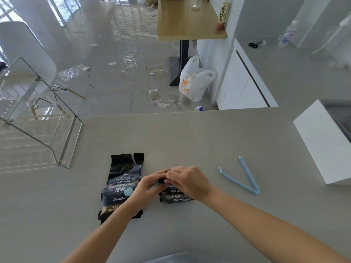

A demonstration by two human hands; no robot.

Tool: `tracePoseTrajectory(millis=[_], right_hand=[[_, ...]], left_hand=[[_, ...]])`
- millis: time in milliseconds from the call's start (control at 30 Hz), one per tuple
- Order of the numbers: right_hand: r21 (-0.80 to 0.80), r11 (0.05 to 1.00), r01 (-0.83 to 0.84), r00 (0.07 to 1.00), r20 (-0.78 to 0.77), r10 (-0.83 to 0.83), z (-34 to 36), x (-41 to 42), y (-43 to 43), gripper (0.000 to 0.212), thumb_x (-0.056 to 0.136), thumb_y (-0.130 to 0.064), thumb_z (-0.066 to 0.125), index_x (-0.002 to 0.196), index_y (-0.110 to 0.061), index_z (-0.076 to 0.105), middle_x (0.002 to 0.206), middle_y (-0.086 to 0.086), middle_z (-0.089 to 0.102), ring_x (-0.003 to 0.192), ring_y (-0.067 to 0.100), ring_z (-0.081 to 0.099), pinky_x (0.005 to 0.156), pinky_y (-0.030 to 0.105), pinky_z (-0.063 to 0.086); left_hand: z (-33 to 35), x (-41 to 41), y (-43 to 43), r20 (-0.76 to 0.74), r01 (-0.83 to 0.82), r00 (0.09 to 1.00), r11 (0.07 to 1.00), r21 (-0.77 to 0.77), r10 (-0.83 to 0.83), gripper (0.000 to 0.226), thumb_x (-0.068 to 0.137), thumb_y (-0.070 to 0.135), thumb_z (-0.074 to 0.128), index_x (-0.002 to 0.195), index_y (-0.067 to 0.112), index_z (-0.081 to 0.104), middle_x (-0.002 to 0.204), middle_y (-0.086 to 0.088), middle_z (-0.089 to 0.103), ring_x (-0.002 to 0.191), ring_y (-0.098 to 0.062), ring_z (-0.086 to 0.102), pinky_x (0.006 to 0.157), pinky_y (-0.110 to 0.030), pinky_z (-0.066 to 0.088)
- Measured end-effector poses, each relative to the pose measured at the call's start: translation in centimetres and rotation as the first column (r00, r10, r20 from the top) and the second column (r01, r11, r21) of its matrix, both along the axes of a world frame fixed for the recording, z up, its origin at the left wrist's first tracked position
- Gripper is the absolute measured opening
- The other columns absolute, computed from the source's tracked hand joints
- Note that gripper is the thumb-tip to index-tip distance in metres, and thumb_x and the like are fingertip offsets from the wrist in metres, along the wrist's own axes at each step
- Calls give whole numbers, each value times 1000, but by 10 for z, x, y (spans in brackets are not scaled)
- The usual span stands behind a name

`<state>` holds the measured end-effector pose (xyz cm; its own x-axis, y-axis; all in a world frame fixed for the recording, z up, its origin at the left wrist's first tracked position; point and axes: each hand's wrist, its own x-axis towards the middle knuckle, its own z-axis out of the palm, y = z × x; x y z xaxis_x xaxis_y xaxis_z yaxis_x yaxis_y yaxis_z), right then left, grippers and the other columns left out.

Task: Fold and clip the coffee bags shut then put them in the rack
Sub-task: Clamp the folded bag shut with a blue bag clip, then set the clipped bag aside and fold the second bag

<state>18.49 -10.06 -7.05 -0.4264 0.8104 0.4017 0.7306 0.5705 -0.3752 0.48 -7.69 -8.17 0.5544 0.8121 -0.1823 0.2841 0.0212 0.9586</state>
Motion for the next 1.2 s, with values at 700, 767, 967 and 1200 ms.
tracePoseTrajectory(millis=[700, 767, 967, 1200], right_hand=[[-453, 876, 166, 955, -147, -257, -9, 57, -3, 19, 77, -31, 74, 90, -19, 68, 86, -11, 59, 80, 6, 55, 66, 23, 44], [-459, 867, 194, 930, -194, -311, -6, 49, -2, 15, 78, -27, 73, 90, -20, 68, 85, -10, 59, 80, 11, 56, 64, 27, 46], [-444, 877, 185, 844, -386, -373, 31, 7, 19, 14, 80, -15, 71, 91, -21, 67, 86, -7, 54, 84, 18, 57, 60, 40, 58], [-414, 908, 56, 903, -368, -224, 56, -110, 91, 21, 80, -10, 71, 100, -9, 67, 97, 4, 59, 92, 16, 58, 73, 33, 57]], left_hand=[[-3, 1, 4, -83, -193, 978, 981, -26, 191, 21, 89, 8, 57, 106, 17, 67, 107, -13, 65, 102, -30, 59, 93, -36, 47], [2, 0, 6, -54, -223, 974, 975, -15, 222, 20, 89, 8, 57, 104, 18, 67, 103, -14, 65, 100, -31, 59, 91, -37, 47], [39, -38, 24, 109, -255, 960, 966, -48, 259, 41, 81, 11, 68, 115, 33, 57, 107, 4, 62, 86, -7, 66, 70, -17, 55], [50, -140, 46, 145, -552, 832, 827, 107, 536, 33, 78, 0, 68, 88, 31, 62, 88, 7, 66, 81, -1, 61, 64, -10, 51]])
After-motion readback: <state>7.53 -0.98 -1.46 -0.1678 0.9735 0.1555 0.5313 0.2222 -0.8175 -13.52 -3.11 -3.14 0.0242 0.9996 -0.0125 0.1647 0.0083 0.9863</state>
